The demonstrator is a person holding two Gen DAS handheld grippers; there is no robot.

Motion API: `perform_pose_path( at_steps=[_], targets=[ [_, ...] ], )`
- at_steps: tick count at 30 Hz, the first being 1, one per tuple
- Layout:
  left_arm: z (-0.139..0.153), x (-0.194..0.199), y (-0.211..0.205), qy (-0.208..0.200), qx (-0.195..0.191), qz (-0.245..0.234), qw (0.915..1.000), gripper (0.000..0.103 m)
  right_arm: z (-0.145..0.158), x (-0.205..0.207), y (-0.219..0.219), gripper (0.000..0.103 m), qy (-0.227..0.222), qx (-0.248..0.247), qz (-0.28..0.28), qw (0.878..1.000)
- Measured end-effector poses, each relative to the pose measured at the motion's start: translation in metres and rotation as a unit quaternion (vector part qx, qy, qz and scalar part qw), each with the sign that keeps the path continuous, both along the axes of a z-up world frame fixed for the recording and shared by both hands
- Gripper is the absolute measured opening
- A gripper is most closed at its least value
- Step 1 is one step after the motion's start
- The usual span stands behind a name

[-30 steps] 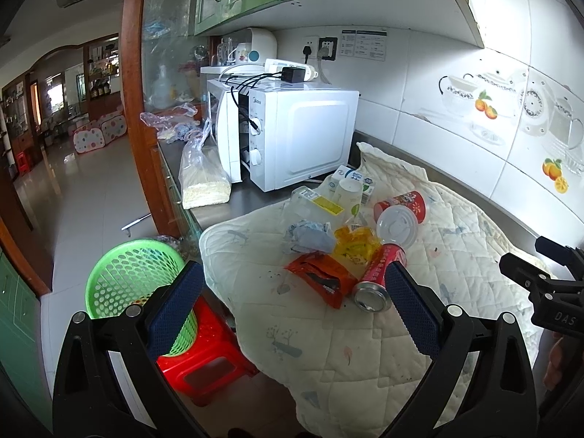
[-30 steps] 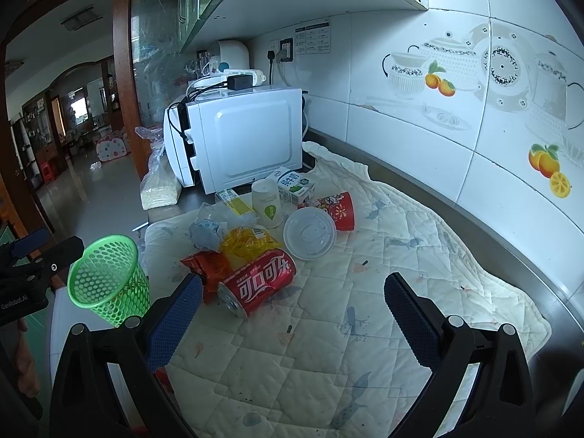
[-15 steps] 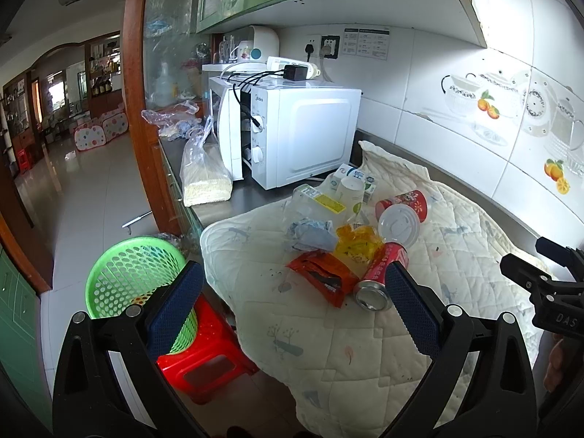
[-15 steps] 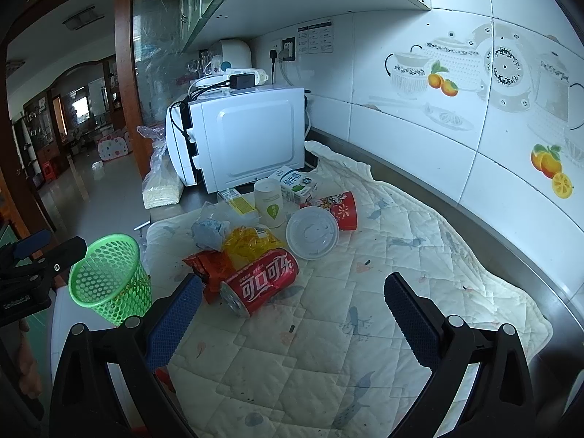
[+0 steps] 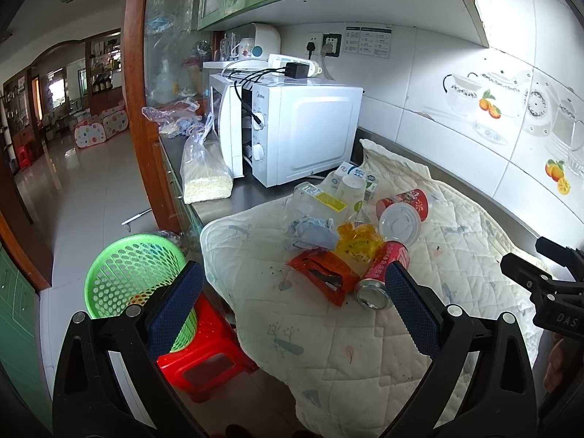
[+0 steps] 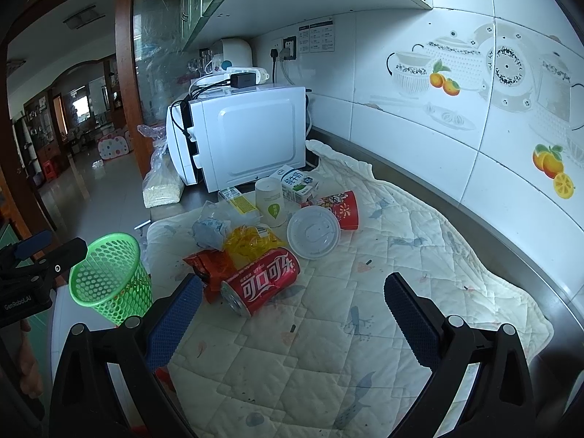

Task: Collect trash
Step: 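Move both tools toward the trash on the quilted mat, then grasp the red Coca-Cola can with the right tool while the left tool grasps the crumpled plastic bag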

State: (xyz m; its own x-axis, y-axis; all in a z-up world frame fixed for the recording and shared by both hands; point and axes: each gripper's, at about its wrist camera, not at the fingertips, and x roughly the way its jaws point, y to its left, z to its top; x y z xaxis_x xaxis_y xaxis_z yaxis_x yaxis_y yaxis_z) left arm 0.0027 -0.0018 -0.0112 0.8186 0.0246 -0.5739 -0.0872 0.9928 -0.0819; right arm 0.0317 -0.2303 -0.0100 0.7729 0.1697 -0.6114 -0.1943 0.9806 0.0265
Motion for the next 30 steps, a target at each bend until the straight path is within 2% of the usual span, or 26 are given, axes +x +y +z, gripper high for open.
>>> perform_pose_path(
  at_steps=[13,24,30],
  targets=[
    [-0.009,0.007,0.009,0.013,-0.009,0.01,0.9998,0.098,-0.011,0.012,-0.001,0.097,0.018,0.005,0.003,1.0],
    [-0.023,0.015,0.025,0.027,-0.021,0.023,0.9992,0.098,-0.039,0.036,0.01,0.097,0.065,0.021,0.007,0.998],
    [-0.032,0.021,0.039,0.034,-0.033,0.03,0.9984,0.098,-0.061,0.064,0.021,0.096,0.115,0.049,0.008,0.992]
  ],
)
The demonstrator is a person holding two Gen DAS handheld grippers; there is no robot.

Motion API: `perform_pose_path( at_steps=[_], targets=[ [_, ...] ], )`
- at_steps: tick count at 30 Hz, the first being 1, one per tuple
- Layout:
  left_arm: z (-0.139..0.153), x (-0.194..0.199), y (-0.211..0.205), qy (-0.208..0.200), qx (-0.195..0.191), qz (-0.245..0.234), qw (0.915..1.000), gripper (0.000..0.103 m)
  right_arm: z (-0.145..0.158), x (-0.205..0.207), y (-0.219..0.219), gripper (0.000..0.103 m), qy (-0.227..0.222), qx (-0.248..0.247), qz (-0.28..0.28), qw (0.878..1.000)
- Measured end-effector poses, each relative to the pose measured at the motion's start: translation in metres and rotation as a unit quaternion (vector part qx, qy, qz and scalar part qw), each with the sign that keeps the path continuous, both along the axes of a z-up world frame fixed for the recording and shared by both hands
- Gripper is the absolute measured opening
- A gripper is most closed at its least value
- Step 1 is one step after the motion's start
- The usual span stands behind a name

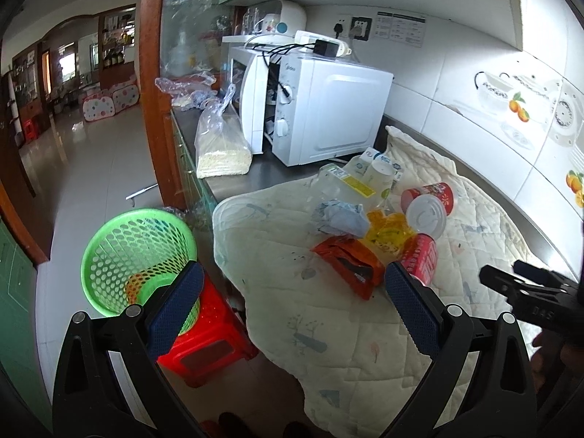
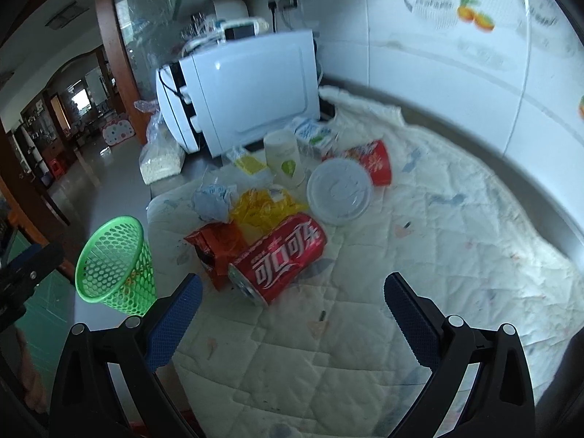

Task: Collect trash
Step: 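Grasp the red Coca-Cola can with the right tool while the left tool grasps the crumpled plastic bag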

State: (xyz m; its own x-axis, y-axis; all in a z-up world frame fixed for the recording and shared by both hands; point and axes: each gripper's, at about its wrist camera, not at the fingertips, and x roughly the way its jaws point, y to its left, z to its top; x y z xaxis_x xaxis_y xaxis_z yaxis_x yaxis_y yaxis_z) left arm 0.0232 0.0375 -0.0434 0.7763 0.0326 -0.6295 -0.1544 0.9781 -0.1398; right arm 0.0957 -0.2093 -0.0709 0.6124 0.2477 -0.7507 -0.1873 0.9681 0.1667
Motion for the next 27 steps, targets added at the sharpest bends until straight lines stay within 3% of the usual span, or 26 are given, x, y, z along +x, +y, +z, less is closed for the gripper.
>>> perform_pose_path(
  at_steps=[10,12,19,27],
  targets=[
    [-0.016,0.005,0.028,0.011,-0.017,0.018,0.9996,0.098,-0.04,0.059,0.004,0.092,0.109,0.068,-0.049,0.99],
    [-0.019,0.007,0.033,0.01,-0.017,0.019,0.9996,0.098,-0.049,0.069,0.001,0.084,0.135,0.098,-0.061,0.984],
    [-0.021,0.024,0.037,0.007,0.002,-0.005,1.0,0.098,-0.08,0.093,-0.004,0.081,0.214,0.16,-0.092,0.959],
    [-0.029,0.064,0.026,0.02,0.003,-0.083,0.9964,0.098,-0.111,0.108,-0.009,0.075,0.263,0.227,-0.11,0.931]
  ],
)
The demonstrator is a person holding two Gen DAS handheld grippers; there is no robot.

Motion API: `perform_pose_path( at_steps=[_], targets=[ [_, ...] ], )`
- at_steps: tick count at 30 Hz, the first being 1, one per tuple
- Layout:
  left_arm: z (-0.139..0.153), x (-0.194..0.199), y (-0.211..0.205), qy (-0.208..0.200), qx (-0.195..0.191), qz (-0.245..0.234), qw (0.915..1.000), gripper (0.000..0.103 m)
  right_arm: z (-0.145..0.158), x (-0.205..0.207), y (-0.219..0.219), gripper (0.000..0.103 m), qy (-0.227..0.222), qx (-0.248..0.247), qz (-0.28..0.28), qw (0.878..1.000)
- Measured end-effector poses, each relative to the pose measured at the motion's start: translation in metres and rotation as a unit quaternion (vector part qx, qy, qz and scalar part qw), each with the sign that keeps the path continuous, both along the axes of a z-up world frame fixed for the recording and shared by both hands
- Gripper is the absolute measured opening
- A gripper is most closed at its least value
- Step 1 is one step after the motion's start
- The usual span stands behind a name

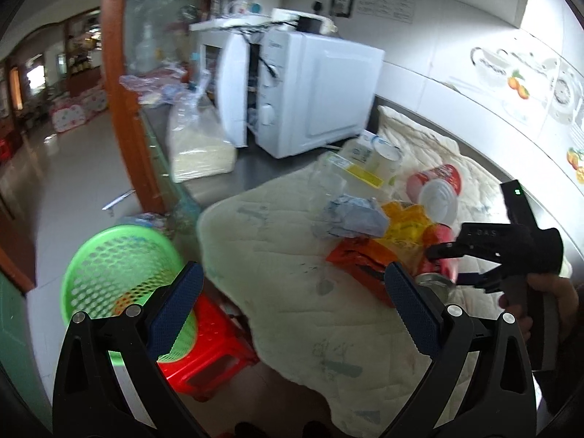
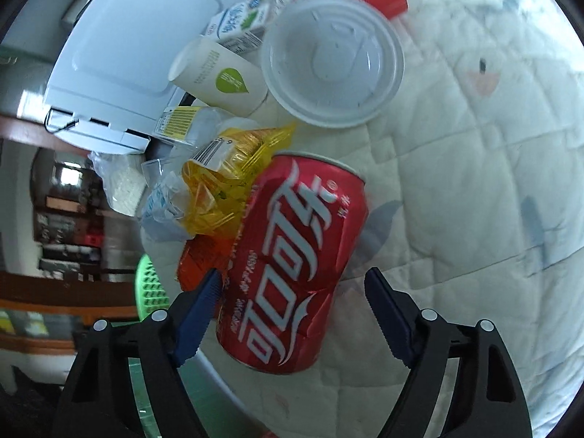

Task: Collect trash
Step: 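Grasp the red Coca-Cola can with the right tool while the left tool grasps the crumpled plastic bag, then carry the can and bag to the green basket and release both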

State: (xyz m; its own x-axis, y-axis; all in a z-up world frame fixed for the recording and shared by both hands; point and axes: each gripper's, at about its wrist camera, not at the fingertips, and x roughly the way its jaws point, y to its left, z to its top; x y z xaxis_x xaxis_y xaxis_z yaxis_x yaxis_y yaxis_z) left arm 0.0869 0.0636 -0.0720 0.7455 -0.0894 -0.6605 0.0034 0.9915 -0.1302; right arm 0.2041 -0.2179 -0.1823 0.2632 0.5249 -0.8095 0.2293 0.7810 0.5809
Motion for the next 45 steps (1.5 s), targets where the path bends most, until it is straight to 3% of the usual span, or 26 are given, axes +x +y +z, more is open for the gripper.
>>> perform_pose_path(
  at_steps=[2,12,21,29,30,35,37,40,45],
  targets=[
    [-0.002,0.013,-0.006,0.007,-0.005,-0.018,0.9998,0.098,-0.002,0.0,0.001,0.065,-0.004,0.017,0.004,1.0],
    [-0.023,0.086,-0.039,0.051,-0.046,-0.075,0.9948,0.098,0.009,-0.015,-0.014,0.065,-0.031,0.014,0.027,0.999],
    [-0.054,0.135,-0.06,0.101,-0.058,-0.076,0.9903,0.098,0.026,-0.045,-0.041,0.064,-0.07,-0.009,0.047,0.996],
    [-0.078,0.165,-0.064,0.136,-0.069,-0.049,0.9871,0.096,0.04,-0.059,-0.053,0.064,-0.1,-0.03,0.049,0.993],
    [-0.08,0.166,-0.063,0.137,-0.07,-0.045,0.9871,0.095,0.042,-0.06,-0.052,0.064,-0.103,-0.032,0.05,0.993],
    [-0.085,0.167,-0.061,0.14,-0.09,-0.042,0.9851,0.067,0.053,-0.063,-0.05,0.064,-0.124,-0.052,0.061,0.989],
    [-0.086,0.166,-0.059,0.142,-0.097,-0.043,0.9841,0.061,0.057,-0.064,-0.048,0.064,-0.128,-0.052,0.065,0.988],
    [-0.081,0.158,-0.053,0.131,-0.116,-0.043,0.9836,0.053,0.063,-0.065,-0.045,0.064,-0.139,-0.051,0.07,0.986],
    [-0.066,0.138,-0.04,0.109,-0.141,-0.038,0.9833,0.051,0.075,-0.064,-0.032,0.064,-0.157,-0.05,0.088,0.982]
  ],
)
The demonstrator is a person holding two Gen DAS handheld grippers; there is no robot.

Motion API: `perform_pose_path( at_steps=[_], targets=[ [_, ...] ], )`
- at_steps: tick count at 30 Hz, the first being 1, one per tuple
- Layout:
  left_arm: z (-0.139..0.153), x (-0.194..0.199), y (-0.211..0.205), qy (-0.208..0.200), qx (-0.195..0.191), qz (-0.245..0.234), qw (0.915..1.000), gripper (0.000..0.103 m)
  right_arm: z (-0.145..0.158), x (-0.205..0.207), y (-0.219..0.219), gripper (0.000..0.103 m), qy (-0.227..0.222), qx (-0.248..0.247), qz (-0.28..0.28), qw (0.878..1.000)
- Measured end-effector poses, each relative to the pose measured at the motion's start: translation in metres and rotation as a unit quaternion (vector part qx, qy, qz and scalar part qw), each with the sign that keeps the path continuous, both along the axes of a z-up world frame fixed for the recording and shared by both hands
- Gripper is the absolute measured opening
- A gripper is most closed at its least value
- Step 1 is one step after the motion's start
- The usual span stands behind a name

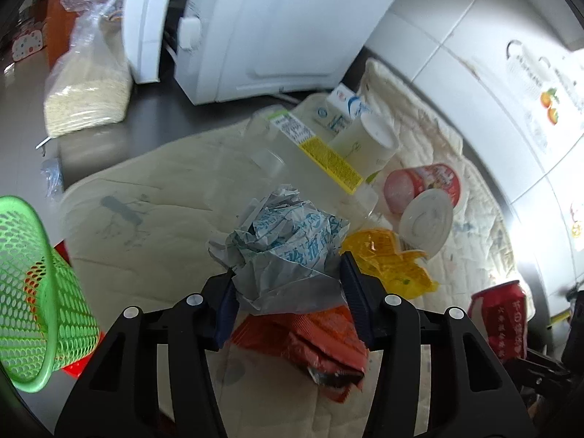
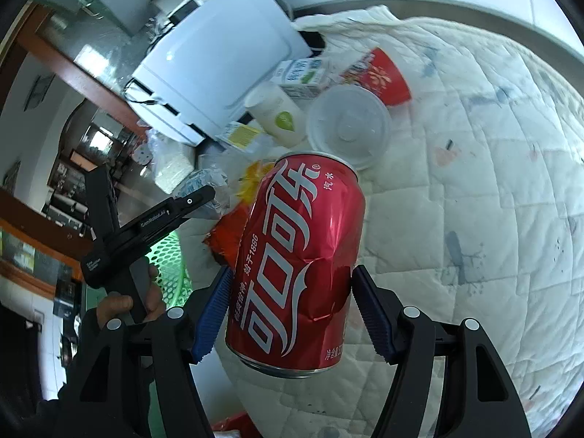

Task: Collect trash
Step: 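Carry the can and bag to the green basket and release both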

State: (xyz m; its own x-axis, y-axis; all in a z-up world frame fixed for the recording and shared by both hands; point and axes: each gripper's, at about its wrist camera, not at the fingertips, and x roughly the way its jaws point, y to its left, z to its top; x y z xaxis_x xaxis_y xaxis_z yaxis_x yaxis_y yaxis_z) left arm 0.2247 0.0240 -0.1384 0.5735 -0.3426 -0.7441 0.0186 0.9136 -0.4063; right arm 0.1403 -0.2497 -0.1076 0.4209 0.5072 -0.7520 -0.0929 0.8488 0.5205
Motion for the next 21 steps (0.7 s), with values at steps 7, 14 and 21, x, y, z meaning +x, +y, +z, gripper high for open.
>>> perform_pose_path(
  at_steps=[7,14,21],
  targets=[
    [0.041,-0.048,0.048,-0.048,-0.021,0.049,0.9975,0.051,0.023,0.009,0.042,0.064,-0.033,0.0,0.057,0.998],
    [0.051,-0.104,0.141,-0.051,0.028,0.153,0.9865,0.051,0.032,0.02,0.12,0.064,-0.05,0.009,0.148,0.988],
    [0.003,-0.137,0.236,0.022,0.057,0.249,0.9666,0.053,0.022,0.034,0.224,0.064,-0.041,0.017,0.238,0.97]
  ],
)
